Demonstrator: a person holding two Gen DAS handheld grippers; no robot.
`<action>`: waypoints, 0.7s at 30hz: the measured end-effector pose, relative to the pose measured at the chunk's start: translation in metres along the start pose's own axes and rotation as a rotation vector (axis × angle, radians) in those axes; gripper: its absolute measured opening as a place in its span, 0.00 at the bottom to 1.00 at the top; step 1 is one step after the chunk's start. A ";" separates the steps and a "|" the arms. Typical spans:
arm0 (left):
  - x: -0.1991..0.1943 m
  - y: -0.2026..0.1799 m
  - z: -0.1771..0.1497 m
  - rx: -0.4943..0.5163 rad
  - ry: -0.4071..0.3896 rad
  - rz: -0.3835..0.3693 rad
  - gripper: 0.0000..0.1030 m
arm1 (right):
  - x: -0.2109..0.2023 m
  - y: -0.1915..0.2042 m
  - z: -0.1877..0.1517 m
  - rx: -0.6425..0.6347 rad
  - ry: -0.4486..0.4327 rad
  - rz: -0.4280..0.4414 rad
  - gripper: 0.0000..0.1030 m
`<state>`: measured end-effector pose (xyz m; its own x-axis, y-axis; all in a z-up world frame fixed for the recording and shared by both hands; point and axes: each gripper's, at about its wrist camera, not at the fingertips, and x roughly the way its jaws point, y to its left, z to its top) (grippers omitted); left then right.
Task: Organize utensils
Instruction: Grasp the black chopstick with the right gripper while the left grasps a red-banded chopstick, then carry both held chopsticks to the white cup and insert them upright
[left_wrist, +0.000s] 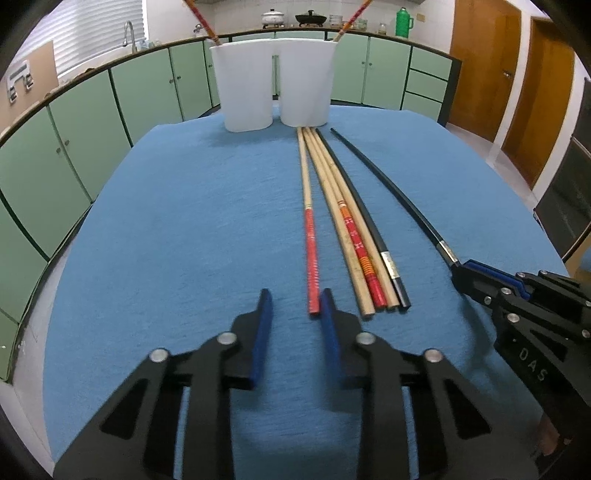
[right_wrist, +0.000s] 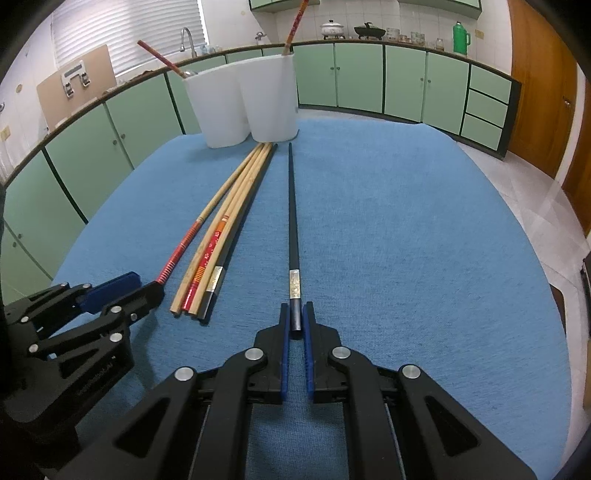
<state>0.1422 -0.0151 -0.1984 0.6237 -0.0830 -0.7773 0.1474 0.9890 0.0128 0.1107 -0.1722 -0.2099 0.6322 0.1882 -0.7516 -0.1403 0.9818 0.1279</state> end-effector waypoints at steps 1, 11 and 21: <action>0.000 -0.002 0.000 0.004 -0.001 -0.001 0.17 | 0.000 0.001 0.000 -0.003 0.000 -0.003 0.07; -0.004 -0.002 -0.001 -0.016 -0.005 -0.036 0.05 | -0.003 -0.003 0.000 0.015 -0.010 0.027 0.06; -0.051 0.011 0.015 -0.032 -0.108 -0.042 0.05 | -0.035 -0.007 0.014 -0.001 -0.076 0.027 0.06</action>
<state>0.1232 -0.0018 -0.1494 0.6970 -0.1359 -0.7040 0.1522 0.9875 -0.0400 0.1006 -0.1852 -0.1756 0.6839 0.2158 -0.6969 -0.1590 0.9764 0.1463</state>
